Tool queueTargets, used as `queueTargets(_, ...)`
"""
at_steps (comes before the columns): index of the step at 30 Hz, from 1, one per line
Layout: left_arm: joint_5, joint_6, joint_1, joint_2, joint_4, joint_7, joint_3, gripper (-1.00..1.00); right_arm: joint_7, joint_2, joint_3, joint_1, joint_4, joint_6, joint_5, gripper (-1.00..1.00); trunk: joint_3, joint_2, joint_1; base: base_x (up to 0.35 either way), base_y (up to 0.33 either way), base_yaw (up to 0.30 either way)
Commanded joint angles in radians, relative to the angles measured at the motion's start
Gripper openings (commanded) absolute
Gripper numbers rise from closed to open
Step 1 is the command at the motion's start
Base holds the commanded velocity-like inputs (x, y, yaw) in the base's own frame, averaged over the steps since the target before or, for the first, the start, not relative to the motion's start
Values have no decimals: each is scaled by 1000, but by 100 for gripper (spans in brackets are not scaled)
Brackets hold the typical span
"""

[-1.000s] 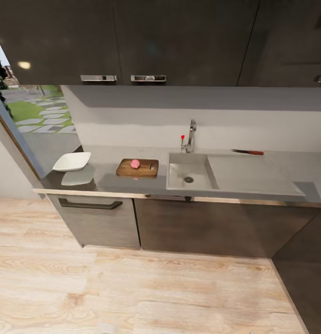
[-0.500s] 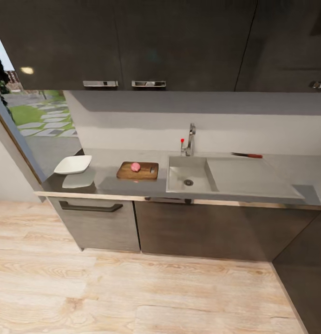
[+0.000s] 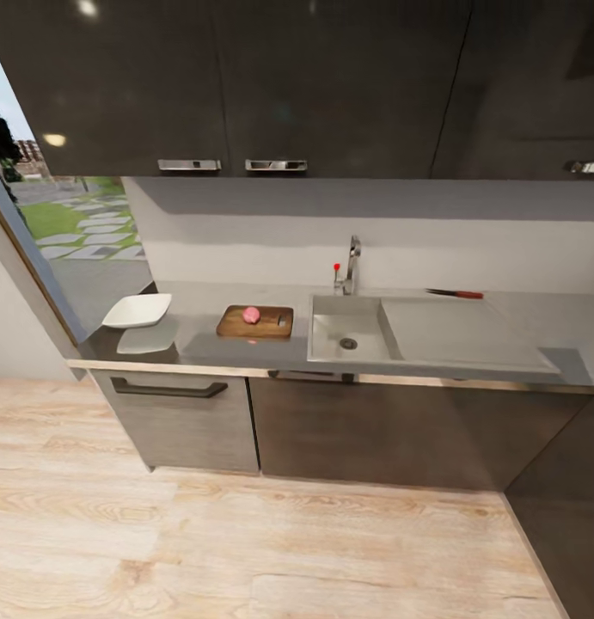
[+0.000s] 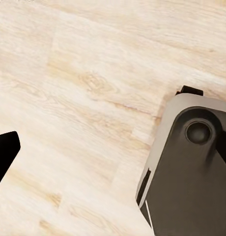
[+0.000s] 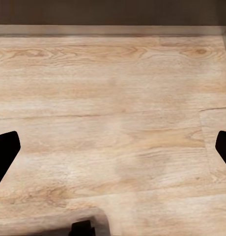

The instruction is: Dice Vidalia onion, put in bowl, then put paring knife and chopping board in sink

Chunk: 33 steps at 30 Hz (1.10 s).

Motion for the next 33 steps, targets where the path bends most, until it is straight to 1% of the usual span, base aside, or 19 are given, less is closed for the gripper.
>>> queueTargets(1, 2, -3, -1, -1, 2, 2, -6, 100, -8, -1, 9, -1, -1, -2, -4, 100, 0, -2, 1, 0, 0, 0)
queueTargets(10, 3, -2, -1, -11, 1, 1, -6, 100, -8, 0, 9, -1, -1, -3, -4, 100, 14, -2, 1, 0, 0, 0)
queueTargets(33, 3, 0, -1, -13, 2, 1, -5, 100, -8, 1, 9, -1, 16, -5, -4, 100, 48, -2, 1, 0, 0, 0)
